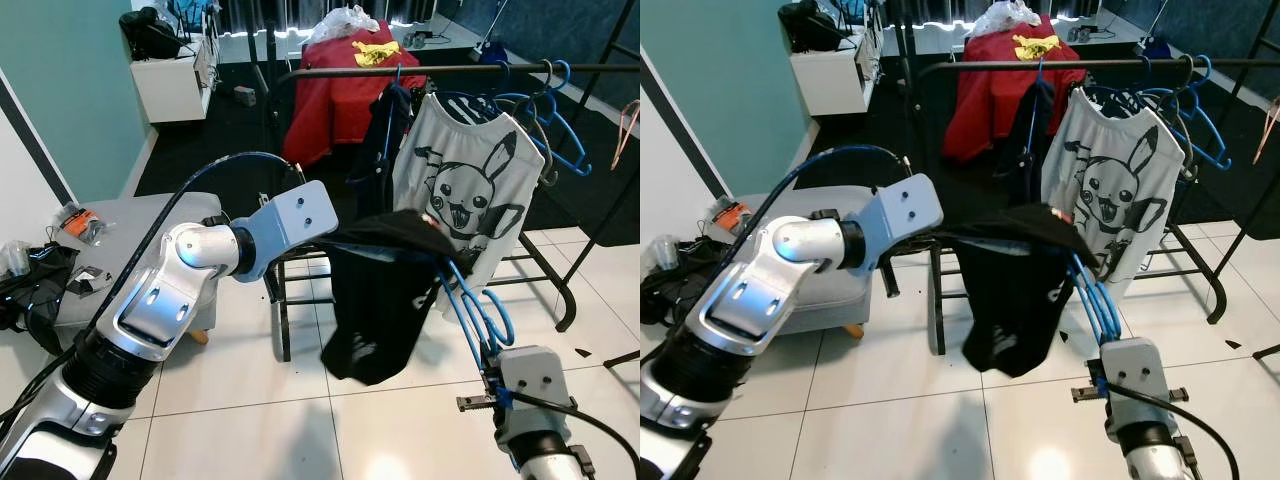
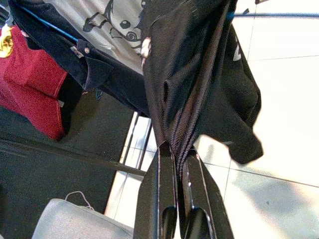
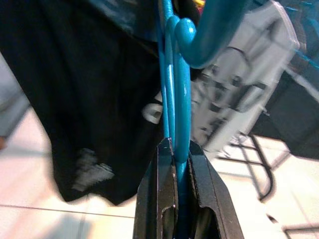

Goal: Hang hanger

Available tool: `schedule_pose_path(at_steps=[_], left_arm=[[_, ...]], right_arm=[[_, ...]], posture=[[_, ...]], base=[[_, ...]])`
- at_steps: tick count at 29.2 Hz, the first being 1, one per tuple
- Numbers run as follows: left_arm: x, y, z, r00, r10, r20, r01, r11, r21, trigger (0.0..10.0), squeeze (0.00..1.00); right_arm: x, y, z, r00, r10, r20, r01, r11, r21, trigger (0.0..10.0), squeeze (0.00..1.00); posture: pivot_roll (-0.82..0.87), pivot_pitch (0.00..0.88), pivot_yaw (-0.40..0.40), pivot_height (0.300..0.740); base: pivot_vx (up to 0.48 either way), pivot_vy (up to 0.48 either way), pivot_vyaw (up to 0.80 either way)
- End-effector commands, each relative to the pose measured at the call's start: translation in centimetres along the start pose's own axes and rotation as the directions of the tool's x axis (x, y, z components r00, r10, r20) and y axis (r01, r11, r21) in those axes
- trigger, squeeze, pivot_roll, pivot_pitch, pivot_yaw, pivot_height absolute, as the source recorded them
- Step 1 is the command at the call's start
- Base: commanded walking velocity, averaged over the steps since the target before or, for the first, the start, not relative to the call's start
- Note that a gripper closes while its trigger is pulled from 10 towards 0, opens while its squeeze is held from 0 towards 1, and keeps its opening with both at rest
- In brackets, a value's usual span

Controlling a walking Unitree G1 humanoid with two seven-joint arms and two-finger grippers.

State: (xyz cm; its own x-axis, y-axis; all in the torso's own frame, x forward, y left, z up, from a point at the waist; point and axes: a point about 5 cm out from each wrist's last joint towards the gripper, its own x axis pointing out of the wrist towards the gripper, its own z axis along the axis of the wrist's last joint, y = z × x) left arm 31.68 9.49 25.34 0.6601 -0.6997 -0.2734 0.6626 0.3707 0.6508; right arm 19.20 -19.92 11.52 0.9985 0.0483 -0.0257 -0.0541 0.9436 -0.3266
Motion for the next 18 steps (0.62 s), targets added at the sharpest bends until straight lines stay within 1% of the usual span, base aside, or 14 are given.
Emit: schedule_pose_path(at_steps=[1, 2, 4, 5, 6, 7, 9, 10, 11, 12, 13, 14, 16, 18], left_arm=[[-0.2, 0.0, -0.1, 1.0, -0.005, -0.018, 0.006, 1.0, 0.022, 10.0, 0.0], [-0.2, -0.1, -0.1, 1.0, -0.008, -0.017, 0.008, 1.0, 0.023, 10.0, 0.0], [-0.1, -0.2, -0.1, 1.0, -0.011, -0.014, 0.011, 1.0, 0.024, 10.0, 0.0], [-0.1, -0.2, -0.1, 1.0, -0.011, -0.014, 0.011, 1.0, 0.024, 10.0, 0.0], [0.1, -0.3, 0.0, 1.0, -0.01, -0.007, 0.011, 1.0, 0.019, 10.0, 0.0], [0.3, -0.5, 0.3, 1.0, -0.009, 0.01, 0.009, 1.0, 0.005, 10.0, 0.0], [0.3, -0.5, 0.3, 1.0, -0.009, 0.01, 0.009, 1.0, 0.005, 10.0, 0.0], [0.6, -0.6, 0.6, 1.0, -0.006, 0.028, 0.006, 1.0, -0.01, 10.0, 0.0], [0.6, -0.6, 0.6, 1.0, -0.006, 0.028, 0.006, 1.0, -0.01, 10.0, 0.0], [0.7, -0.7, 1.0, 0.999, -0.005, 0.047, 0.006, 1.0, -0.03, 10.0, 0.0], [0.7, -0.7, 1.0, 0.999, -0.005, 0.047, 0.006, 1.0, -0.03, 10.0, 0.0], [0.8, -0.7, 1.2, 0.998, -0.002, 0.058, 0.005, 0.999, -0.043, 10.0, 0.0], [0.8, -0.7, 1.2, 0.998, -0.002, 0.058, 0.005, 0.999, -0.043, 10.0, 0.0], [0.7, -0.7, 1.3, 0.998, 0.002, 0.063, 0.002, 0.998, -0.055, 10.0, 0.0]], right_arm=[[0.2, 0.4, 0.9, 0.999, 0.021, 0.044, -0.021, 1.0, -0.02, 10.0, 0.0], [0.7, 0.7, 1.4, 0.997, 0.046, 0.063, -0.046, 0.999, -0.013, 10.0, 0.0], [1.8, 0.9, 1.9, 0.995, 0.089, 0.055, -0.086, 0.995, -0.057, 10.0, 0.0], [1.8, 0.9, 1.9, 0.995, 0.089, 0.055, -0.086, 0.995, -0.057, 10.0, 0.0], [2.5, 1.3, 2.5, 0.985, 0.154, 0.075, -0.146, 0.984, -0.102, 10.0, 0.0], [3.1, 1.8, 2.5, 0.969, 0.242, 0.045, -0.232, 0.96, -0.159, 10.0, 0.0], [3.1, 1.8, 2.5, 0.969, 0.242, 0.045, -0.232, 0.96, -0.159, 10.0, 0.0], [3.5, 2.1, 3.1, 0.952, 0.297, 0.07, -0.273, 0.932, -0.24, 10.0, 0.0], [3.5, 2.1, 3.1, 0.952, 0.297, 0.07, -0.273, 0.932, -0.24, 10.0, 0.0], [3.8, 2.6, 3.6, 0.932, 0.351, 0.093, -0.317, 0.912, -0.261, 10.0, 0.0], [3.8, 2.6, 3.6, 0.932, 0.351, 0.093, -0.317, 0.912, -0.261, 10.0, 0.0], [3.9, 2.9, 4.1, 0.919, 0.379, 0.113, -0.336, 0.899, -0.281, 10.0, 0.0], [3.9, 2.9, 4.1, 0.919, 0.379, 0.113, -0.336, 0.899, -0.281, 10.0, 0.0], [4.1, 3.2, 4.4, 0.908, 0.399, 0.124, -0.355, 0.893, -0.278, 10.0, 0.0]], posture=[[-0.02, 0.049, 0.024, 0.74], [-0.02, 0.046, 0.026, 0.74], [-0.03, 0.041, 0.028, 0.74], [-0.03, 0.041, 0.028, 0.74], [-0.02, 0.036, 0.033, 0.74], [-0.03, 0.032, 0.032, 0.74], [-0.03, 0.032, 0.032, 0.74], [-0.02, 0.029, 0.031, 0.74], [-0.02, 0.029, 0.031, 0.74], [-0.02, 0.029, 0.026, 0.74], [-0.02, 0.029, 0.026, 0.74], [-0.02, 0.031, 0.023, 0.74], [-0.02, 0.031, 0.023, 0.74], [-0.02, 0.031, 0.023, 0.74]], base=[[0.0, 0.0, 0.0], [0.0, 0.0, 0.0], [0.0, 0.0, 0.0], [0.0, 0.0, 0.0], [0.0, 0.0, 0.0], [0.0, 0.0, 0.0], [0.0, 0.0, 0.0], [0.0, 0.0, 0.0], [0.0, 0.0, 0.0], [0.0, 0.0, 0.0], [0.0, 0.0, 0.0], [0.0, 0.0, 0.0], [0.0, 0.0, 0.0], [0.0, 0.0, 0.0]])
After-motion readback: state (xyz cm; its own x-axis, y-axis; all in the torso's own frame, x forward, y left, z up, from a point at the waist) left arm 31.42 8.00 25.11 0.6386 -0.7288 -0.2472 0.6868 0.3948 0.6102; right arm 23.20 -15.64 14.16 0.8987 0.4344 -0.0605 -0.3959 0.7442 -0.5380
